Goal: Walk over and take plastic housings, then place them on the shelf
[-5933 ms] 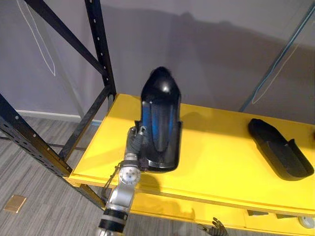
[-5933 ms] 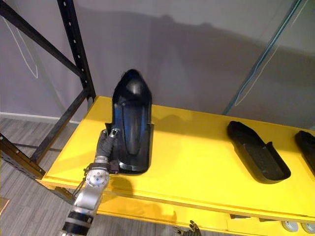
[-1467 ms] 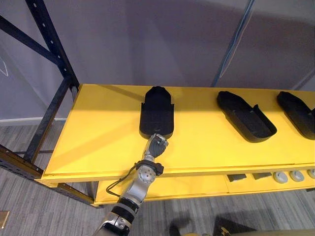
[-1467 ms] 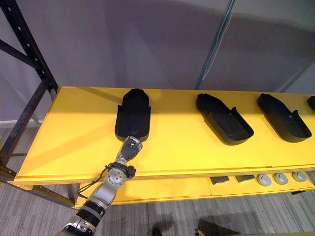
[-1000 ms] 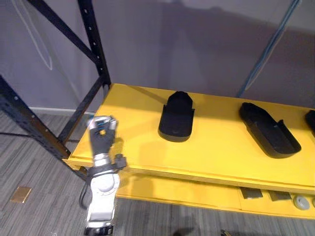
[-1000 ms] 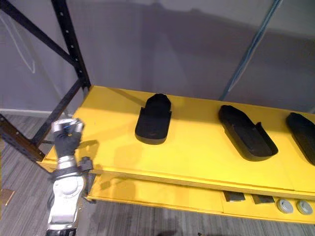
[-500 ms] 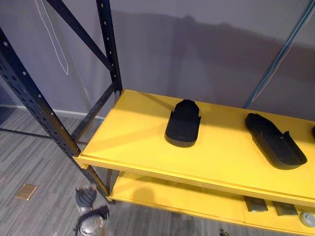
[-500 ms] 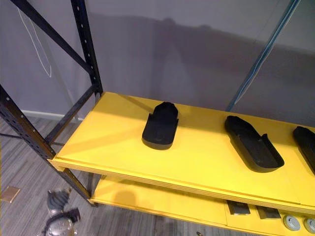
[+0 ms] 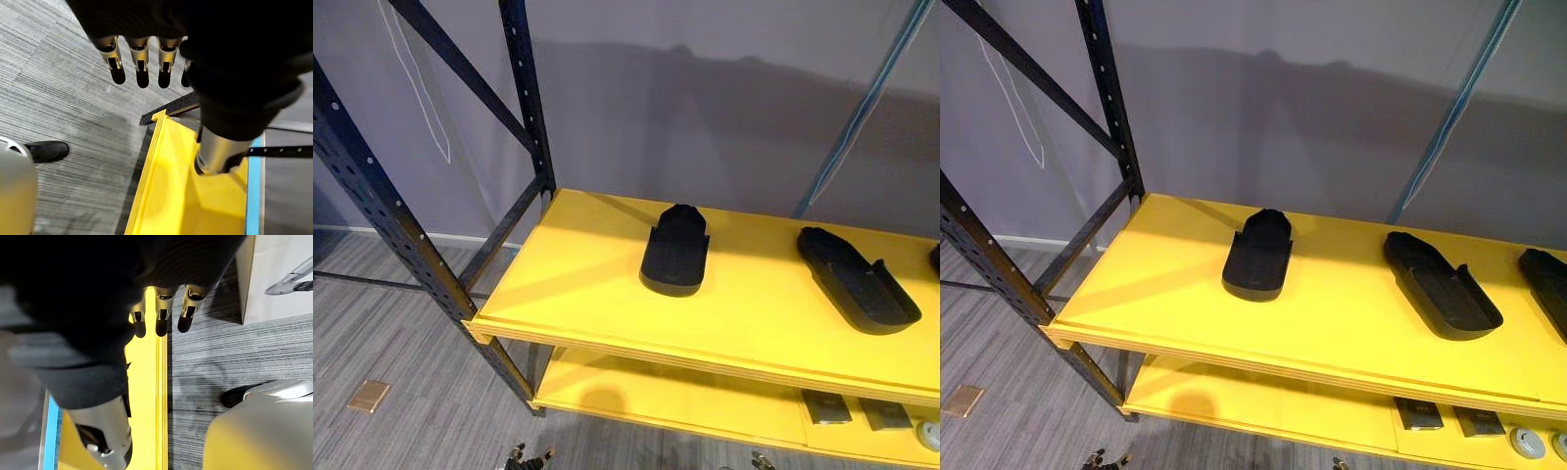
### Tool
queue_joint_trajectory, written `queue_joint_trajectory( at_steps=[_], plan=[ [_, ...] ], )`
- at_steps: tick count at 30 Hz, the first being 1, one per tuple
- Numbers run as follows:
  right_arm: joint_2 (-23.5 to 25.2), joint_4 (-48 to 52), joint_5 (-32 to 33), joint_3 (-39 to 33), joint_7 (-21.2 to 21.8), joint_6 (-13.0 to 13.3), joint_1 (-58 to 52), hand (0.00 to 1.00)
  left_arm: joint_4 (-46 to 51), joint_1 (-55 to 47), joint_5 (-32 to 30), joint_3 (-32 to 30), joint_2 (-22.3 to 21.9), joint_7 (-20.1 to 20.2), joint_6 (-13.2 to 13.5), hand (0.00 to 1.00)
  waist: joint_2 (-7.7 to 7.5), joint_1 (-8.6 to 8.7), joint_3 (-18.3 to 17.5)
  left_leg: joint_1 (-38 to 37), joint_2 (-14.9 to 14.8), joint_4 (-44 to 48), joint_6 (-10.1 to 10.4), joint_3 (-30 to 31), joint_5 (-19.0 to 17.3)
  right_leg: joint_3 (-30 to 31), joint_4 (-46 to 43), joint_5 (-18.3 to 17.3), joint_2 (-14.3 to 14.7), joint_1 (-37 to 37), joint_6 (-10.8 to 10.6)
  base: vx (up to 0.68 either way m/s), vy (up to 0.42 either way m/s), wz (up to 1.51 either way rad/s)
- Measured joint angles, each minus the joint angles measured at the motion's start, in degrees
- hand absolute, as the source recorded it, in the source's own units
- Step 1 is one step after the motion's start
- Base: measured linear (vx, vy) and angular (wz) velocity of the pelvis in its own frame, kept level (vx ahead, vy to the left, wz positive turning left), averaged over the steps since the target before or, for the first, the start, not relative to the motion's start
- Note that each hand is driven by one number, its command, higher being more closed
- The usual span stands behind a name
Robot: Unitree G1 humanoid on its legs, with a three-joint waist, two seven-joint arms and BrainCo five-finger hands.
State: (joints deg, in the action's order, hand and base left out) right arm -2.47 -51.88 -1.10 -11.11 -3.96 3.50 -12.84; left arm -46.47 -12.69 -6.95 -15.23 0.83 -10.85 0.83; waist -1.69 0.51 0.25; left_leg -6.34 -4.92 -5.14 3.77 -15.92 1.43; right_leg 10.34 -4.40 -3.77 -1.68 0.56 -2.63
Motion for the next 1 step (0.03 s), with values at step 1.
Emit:
queue_joint_trajectory(
  at_steps=[1],
  plan=[
    [0.0, -0.2, 0.0, -0.3, -0.1, 0.0, 0.2, 0.0, -0.5, 0.2, 0.0, 0.1, 0.0, 0.0, 0.0, 0.0, 0.16, 0.07, 0.1, 0.0, 0.0, 0.0, 0.0, 0.0, 0.0, 0.1, 0.0, 0.0, 0.0, 0.0, 0.0, -0.01, 0.007, -0.09]
  ],
)
